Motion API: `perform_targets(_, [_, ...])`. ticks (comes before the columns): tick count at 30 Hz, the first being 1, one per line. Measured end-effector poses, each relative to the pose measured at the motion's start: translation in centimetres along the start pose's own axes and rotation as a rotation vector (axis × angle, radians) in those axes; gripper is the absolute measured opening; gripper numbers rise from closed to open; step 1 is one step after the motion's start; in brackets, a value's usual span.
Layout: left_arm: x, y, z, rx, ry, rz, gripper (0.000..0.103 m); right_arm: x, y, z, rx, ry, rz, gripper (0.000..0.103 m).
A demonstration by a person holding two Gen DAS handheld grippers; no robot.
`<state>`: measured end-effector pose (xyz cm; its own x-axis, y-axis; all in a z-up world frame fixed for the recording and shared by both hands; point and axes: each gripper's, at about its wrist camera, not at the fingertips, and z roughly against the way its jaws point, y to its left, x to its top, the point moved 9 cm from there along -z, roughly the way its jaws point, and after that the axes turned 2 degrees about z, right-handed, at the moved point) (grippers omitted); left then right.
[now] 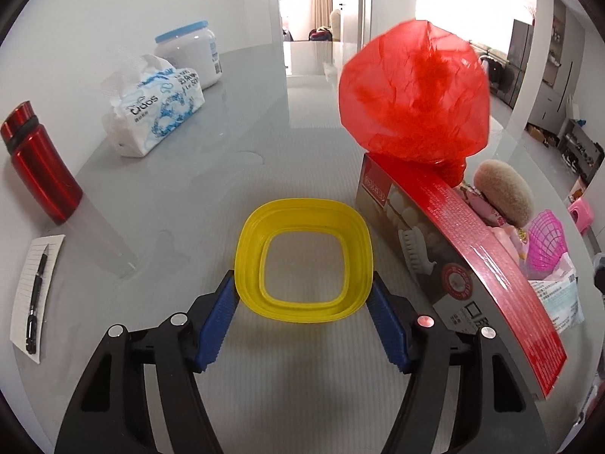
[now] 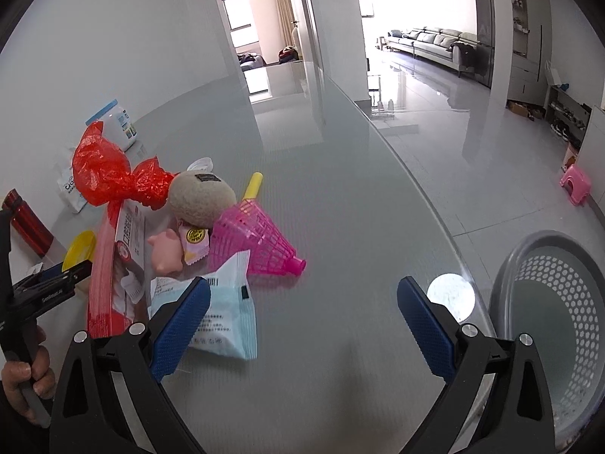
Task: Collect trash
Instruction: 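Lift the yellow ring with the left tool while the right tool grasps the pink shuttlecock, then carry both items over the grey basket and open both tools to drop them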
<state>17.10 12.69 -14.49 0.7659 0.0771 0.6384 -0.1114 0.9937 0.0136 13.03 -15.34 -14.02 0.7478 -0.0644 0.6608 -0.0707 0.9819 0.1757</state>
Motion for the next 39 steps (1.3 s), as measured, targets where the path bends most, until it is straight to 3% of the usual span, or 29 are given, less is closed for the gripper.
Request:
perform_targets(8, [0.4, -0.6, 3.1, -0.002, -0.046, -0.017, 0.066, 2.3, 1.6, -3.6, 0.03, 0.069, 0.158, 0.095])
perform_targets(18, [0.7, -2.6, 5.3, -0.032, -0.075, -0.033, 0.066, 1.9, 2.8, -6.1, 0.061, 0.15, 0.247, 0.093])
perform_targets(19, [0.6, -2.9, 5.5, -0.036, -0.075, -0.035, 0.066, 1.9, 3.0, -6.4, 0.066, 0.154, 0.249, 0.088])
perform_targets(22, [0.5, -3.6, 5.8, -0.046, -0.074, -0.047, 0.066, 1.4, 3.4, -6.9, 0.084, 0.188, 0.259, 0.055])
perform_targets(23, [0.4, -3.8, 5.9, -0.048, -0.074, -0.051, 0.066, 1.3, 3.4, -6.8, 0.085, 0.188, 0.259, 0.052])
perform_targets(31, [0.3, -5.8, 6.9, -0.086, -0.084, -0.081, 0.066, 1.4, 2.8, -4.2, 0.123, 0.11, 0.183, 0.044])
perform_targets(39, [0.4, -9.9, 8.3, -0.153, -0.111, -0.141, 0.066, 1.3, -2.3, 0.5, 0.077, -0.012, 0.006, 0.043])
